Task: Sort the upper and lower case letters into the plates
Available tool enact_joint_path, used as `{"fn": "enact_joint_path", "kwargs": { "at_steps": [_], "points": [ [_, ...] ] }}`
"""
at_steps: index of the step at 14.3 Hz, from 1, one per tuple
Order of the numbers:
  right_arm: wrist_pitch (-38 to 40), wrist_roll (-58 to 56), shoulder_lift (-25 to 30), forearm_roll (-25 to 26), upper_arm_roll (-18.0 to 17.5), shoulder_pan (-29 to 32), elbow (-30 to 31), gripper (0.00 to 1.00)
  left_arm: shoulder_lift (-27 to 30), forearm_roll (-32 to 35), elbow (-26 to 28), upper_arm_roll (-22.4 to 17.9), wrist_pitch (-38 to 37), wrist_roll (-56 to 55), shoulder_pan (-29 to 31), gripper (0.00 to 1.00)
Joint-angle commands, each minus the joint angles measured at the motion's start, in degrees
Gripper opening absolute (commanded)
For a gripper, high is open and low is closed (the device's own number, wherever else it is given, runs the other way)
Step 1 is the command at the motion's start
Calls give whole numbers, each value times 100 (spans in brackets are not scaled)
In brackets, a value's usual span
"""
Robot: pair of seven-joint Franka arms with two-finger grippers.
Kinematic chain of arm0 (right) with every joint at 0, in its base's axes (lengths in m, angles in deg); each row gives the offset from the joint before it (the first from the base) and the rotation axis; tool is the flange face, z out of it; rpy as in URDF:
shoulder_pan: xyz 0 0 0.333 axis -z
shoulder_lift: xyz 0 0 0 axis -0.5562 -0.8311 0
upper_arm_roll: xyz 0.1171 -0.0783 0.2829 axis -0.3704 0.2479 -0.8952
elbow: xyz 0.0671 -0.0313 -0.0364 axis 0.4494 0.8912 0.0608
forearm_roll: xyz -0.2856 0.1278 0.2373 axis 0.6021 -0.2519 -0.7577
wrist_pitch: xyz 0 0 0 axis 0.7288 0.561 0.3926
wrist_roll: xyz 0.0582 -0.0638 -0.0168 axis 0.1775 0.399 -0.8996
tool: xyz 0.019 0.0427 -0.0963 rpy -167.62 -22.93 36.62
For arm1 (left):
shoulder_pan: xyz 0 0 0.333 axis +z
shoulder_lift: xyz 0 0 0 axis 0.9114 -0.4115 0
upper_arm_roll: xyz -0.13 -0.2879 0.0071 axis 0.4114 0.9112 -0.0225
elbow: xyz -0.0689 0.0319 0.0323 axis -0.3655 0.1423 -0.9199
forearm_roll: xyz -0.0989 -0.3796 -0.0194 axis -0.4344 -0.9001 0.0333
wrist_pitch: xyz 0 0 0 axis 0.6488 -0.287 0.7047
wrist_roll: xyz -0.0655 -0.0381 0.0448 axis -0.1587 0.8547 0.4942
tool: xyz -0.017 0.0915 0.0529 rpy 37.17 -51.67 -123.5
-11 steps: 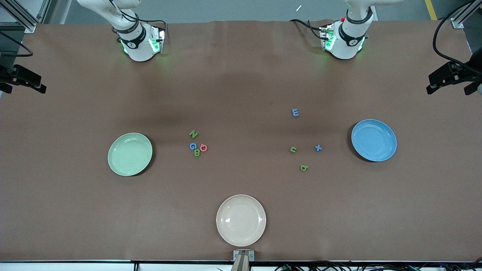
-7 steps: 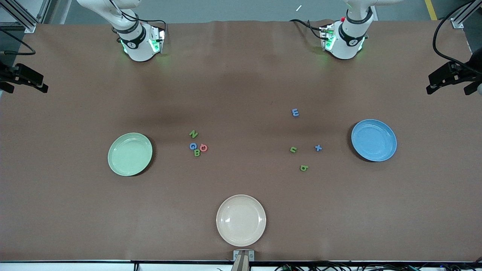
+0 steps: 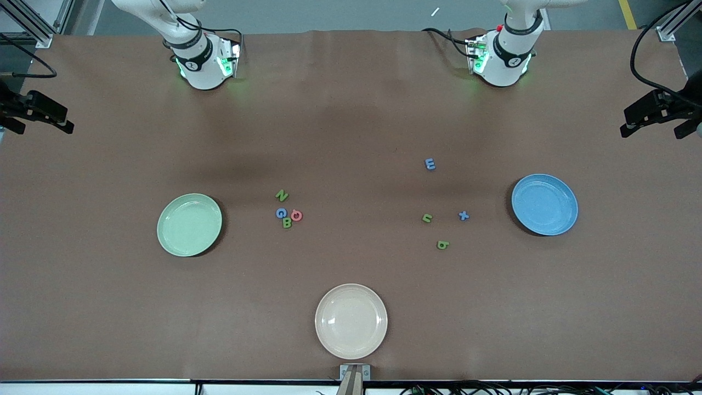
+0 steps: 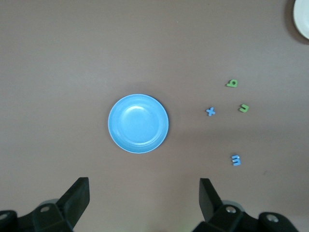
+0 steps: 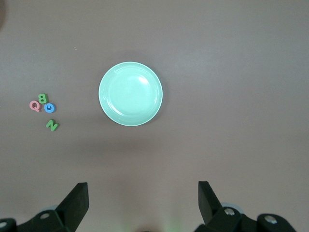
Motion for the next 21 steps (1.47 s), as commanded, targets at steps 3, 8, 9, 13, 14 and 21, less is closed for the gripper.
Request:
{"fn": "enact_joint_path", "kwargs": {
  "at_steps": [3, 8, 9, 13, 14, 21],
  "points": [
    [-51, 14, 188, -10, 4, -7, 224, 100, -205, -243, 89, -8, -155, -13, 28, 100],
    [28, 40, 170, -10, -5, -7, 207, 100, -469, -559, 806, 202, 527, -188, -78, 100],
    [38, 49, 153, -10, 4, -7, 163, 100, -486, -550, 1044, 307, 800, -528, -95, 100],
    [81, 66, 21, -10, 4, -16, -83, 100, -758, -471, 1775, 800, 1864, -1629, -113, 100],
    [73, 84, -110, -10, 4, -25, -84, 100, -872, -436, 1872, 896, 2049, -1787, -113, 100],
    [-419, 14, -620, -1, 66, 229, -154, 100, -1760, 3, 2575, 1073, 3498, -2746, -385, 100]
  ]
}}
